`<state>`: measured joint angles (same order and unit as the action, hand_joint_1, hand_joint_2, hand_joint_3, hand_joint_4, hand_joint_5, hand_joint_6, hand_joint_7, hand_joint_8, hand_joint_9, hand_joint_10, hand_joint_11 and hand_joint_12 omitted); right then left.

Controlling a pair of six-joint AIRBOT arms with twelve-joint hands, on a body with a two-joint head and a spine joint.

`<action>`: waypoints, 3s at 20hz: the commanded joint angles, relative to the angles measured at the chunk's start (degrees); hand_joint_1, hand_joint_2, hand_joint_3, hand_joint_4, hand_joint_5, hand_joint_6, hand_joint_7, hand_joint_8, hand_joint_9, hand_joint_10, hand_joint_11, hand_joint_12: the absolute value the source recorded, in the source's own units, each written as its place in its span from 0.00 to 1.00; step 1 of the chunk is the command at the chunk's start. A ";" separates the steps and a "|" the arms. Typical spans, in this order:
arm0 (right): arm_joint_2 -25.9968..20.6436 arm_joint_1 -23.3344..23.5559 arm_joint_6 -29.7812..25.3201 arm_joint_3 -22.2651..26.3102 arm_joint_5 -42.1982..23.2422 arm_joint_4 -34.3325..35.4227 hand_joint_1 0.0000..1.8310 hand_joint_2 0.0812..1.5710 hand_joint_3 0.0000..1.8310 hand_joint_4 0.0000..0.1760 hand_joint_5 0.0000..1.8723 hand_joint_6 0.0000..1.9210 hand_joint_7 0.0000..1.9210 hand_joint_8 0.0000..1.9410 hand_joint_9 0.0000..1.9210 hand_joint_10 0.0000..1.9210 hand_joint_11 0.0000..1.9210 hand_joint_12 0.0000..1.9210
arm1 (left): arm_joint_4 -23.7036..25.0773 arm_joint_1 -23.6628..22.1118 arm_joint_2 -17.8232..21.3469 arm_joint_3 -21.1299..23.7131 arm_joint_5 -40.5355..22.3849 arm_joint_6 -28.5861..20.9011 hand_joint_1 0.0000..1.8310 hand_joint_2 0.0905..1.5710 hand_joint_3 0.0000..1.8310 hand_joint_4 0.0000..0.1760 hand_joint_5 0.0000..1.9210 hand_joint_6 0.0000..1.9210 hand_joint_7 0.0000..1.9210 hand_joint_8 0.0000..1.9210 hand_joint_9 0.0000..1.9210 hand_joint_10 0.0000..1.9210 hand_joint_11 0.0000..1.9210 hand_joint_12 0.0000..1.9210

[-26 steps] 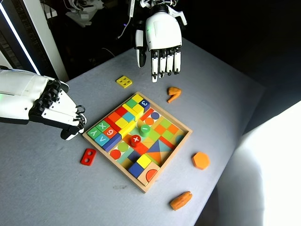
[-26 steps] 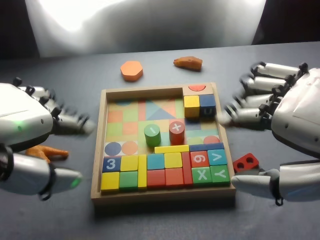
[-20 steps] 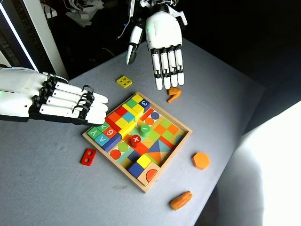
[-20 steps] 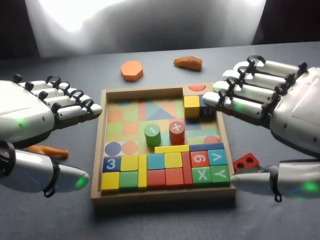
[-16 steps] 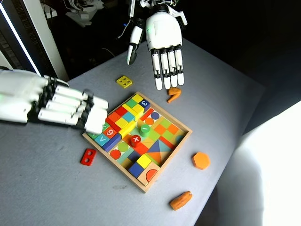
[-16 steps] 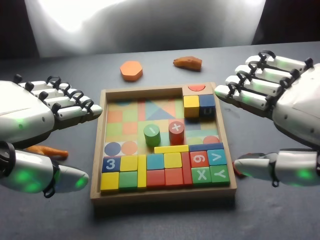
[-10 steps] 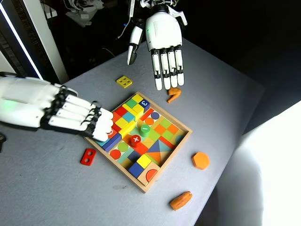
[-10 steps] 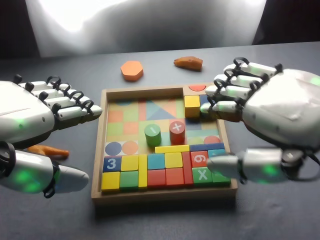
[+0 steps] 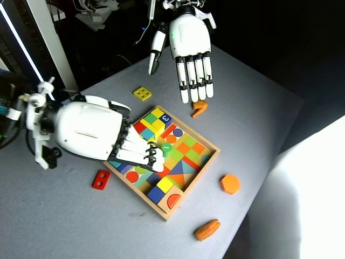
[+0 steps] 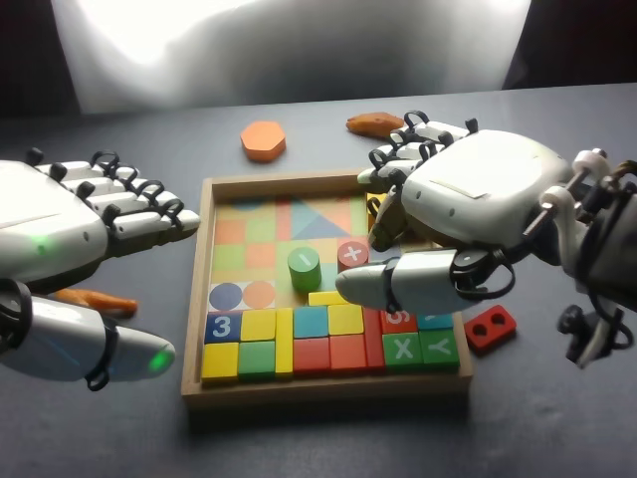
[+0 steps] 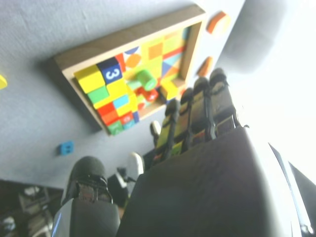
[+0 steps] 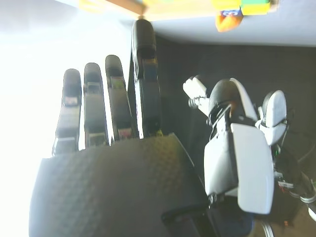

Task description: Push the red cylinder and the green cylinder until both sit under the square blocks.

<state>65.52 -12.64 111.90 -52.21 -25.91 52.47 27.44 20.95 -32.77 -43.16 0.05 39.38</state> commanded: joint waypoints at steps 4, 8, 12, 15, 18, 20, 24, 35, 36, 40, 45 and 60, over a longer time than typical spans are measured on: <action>1.99 0.81 -0.01 -3.17 -4.29 -1.85 0.00 0.70 0.00 0.00 0.47 0.00 0.19 0.00 0.09 0.00 0.00 0.13 | 0.12 -0.43 0.01 -0.27 -4.80 0.83 0.00 0.72 0.01 0.00 0.00 0.00 0.00 0.00 0.00 0.00 0.00 0.00; 4.32 0.77 0.41 -5.32 -4.22 -2.16 0.00 0.70 0.00 0.00 0.47 0.00 0.19 0.00 0.10 0.00 0.00 0.14 | 0.12 -0.40 -0.05 0.16 -4.79 0.97 0.00 0.72 0.01 0.00 0.00 0.00 0.00 0.00 0.00 0.00 0.00 0.00; 7.19 0.25 2.10 -7.37 -5.34 -2.25 0.00 0.71 0.00 0.00 0.47 0.00 0.16 0.00 0.08 0.00 0.00 0.17 | 0.08 -0.76 -0.29 0.88 -4.79 0.74 0.00 0.72 0.01 0.00 0.00 0.00 0.00 0.00 0.00 0.00 0.00 0.00; 8.28 0.23 2.10 -8.18 -5.72 -2.76 0.00 0.71 0.00 0.00 0.46 0.00 0.13 0.00 0.05 0.00 0.00 0.11 | 0.09 -0.63 -0.30 1.26 -4.79 0.69 0.00 0.73 0.01 0.00 0.00 0.00 0.00 0.00 0.00 0.00 0.00 0.00; 9.17 0.43 2.08 -9.06 -5.73 -2.87 0.00 0.71 0.00 0.00 0.46 0.00 0.11 0.00 0.04 0.00 0.00 0.14 | 0.11 -0.60 -0.37 1.27 -4.79 1.41 0.00 0.74 0.01 0.00 0.00 0.00 0.00 0.00 0.00 0.00 0.00 0.00; 9.51 0.41 2.08 -9.50 -5.74 -2.94 0.00 0.71 0.00 0.00 0.47 0.00 0.12 0.00 0.03 0.00 0.00 0.15 | 0.12 -0.59 -0.54 1.12 -4.20 1.70 0.00 0.73 0.01 0.00 0.00 0.00 0.00 0.00 0.00 0.00 0.00 0.00; 10.17 0.38 2.03 -10.31 -5.74 -3.00 0.00 0.71 0.00 0.00 0.45 0.00 0.12 0.00 0.04 0.00 0.00 0.15 | 0.07 -0.52 -0.66 1.63 -4.14 0.01 0.00 0.73 0.01 0.00 0.00 0.00 0.00 0.00 0.00 0.00 0.00 0.00; 10.66 -0.45 2.34 -10.33 -4.89 -3.01 0.00 0.71 0.00 0.00 0.46 0.00 0.20 0.01 0.10 0.01 0.00 0.20 | 0.11 -1.25 -0.46 1.17 -4.14 -1.10 0.00 0.74 0.01 0.00 0.00 0.00 0.00 0.00 0.00 0.00 0.00 0.00; 10.61 -0.52 2.50 -10.19 -4.89 -3.01 0.00 0.71 0.00 0.00 0.47 0.00 0.19 0.00 0.09 0.00 0.00 0.20 | 0.11 -1.17 -0.37 1.23 -4.14 -0.17 0.00 0.74 0.01 0.00 0.00 0.00 0.00 0.00 0.00 0.00 0.00 0.00; 10.51 -1.31 2.86 -9.92 -4.68 -3.02 0.00 0.70 0.00 0.00 0.46 0.00 0.20 0.00 0.11 0.00 0.00 0.19 | 0.09 -1.18 -0.25 2.05 -4.12 0.09 0.00 0.73 0.00 0.00 0.00 0.00 0.00 0.00 0.00 0.00 0.00 0.00; 9.87 -2.91 3.46 -9.18 -3.74 -3.02 0.00 0.70 0.00 0.00 0.46 0.00 0.20 0.00 0.10 0.00 0.00 0.15 | 0.11 -1.72 -0.19 1.52 -4.05 -0.06 0.00 0.73 0.00 0.00 0.00 0.00 0.00 0.00 0.00 0.00 0.00 0.00; 0.64 -5.17 4.99 -2.20 -2.83 -3.04 0.00 0.71 0.00 0.00 0.46 0.00 0.18 0.00 0.10 0.00 0.00 0.19 | 0.10 -1.92 0.09 0.94 -3.82 0.19 0.00 0.74 0.00 0.00 0.00 0.00 0.00 0.00 0.00 0.00 0.00 0.00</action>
<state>66.48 -17.54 116.53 -54.37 -26.35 50.43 27.42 19.64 -33.30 -42.02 0.78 39.35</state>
